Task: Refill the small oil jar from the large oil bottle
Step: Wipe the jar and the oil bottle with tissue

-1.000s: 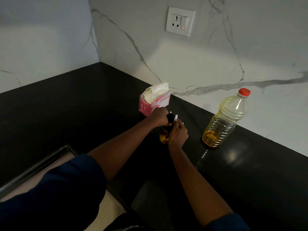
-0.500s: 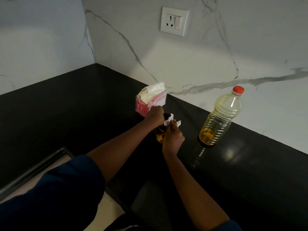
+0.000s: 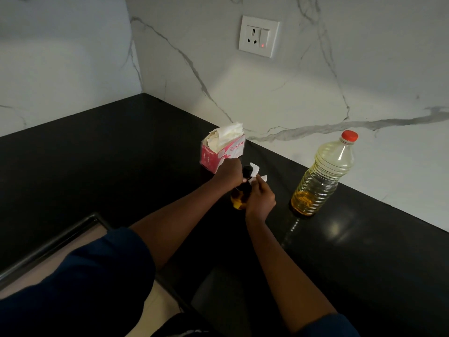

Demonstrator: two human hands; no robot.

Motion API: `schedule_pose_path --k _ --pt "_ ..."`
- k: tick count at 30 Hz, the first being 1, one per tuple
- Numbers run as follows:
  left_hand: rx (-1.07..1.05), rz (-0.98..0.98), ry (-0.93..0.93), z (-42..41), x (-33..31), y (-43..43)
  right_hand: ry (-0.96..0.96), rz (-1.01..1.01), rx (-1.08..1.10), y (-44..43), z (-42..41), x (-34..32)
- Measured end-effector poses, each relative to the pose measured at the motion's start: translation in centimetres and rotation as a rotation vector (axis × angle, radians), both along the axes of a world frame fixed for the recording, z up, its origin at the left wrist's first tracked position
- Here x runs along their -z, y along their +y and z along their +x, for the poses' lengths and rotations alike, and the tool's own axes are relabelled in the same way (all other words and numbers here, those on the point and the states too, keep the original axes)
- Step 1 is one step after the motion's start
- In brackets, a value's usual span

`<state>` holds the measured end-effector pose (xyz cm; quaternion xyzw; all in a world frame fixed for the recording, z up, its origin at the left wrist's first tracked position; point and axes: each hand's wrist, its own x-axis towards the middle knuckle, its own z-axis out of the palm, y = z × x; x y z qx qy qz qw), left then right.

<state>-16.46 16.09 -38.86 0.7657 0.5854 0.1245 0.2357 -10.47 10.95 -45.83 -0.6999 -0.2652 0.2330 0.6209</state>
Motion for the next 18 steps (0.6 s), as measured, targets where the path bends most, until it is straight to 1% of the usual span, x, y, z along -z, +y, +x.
schedule_pose_path --k 3,7,12,18 --pt "-0.009 0.037 -0.011 0.22 0.28 -0.18 0.079 -0.002 0.001 0.05 0.12 0.05" --pt "-0.016 0.023 -0.027 0.05 0.00 -0.01 0.233 0.027 0.038 0.15 -0.19 0.13" --pt "-0.010 0.008 -0.014 0.08 -0.03 0.05 0.253 0.041 0.079 0.79 -0.25 0.01" --pt "-0.015 -0.030 -0.012 0.09 -0.21 0.22 0.348 0.003 0.143 0.80 -0.13 0.05"
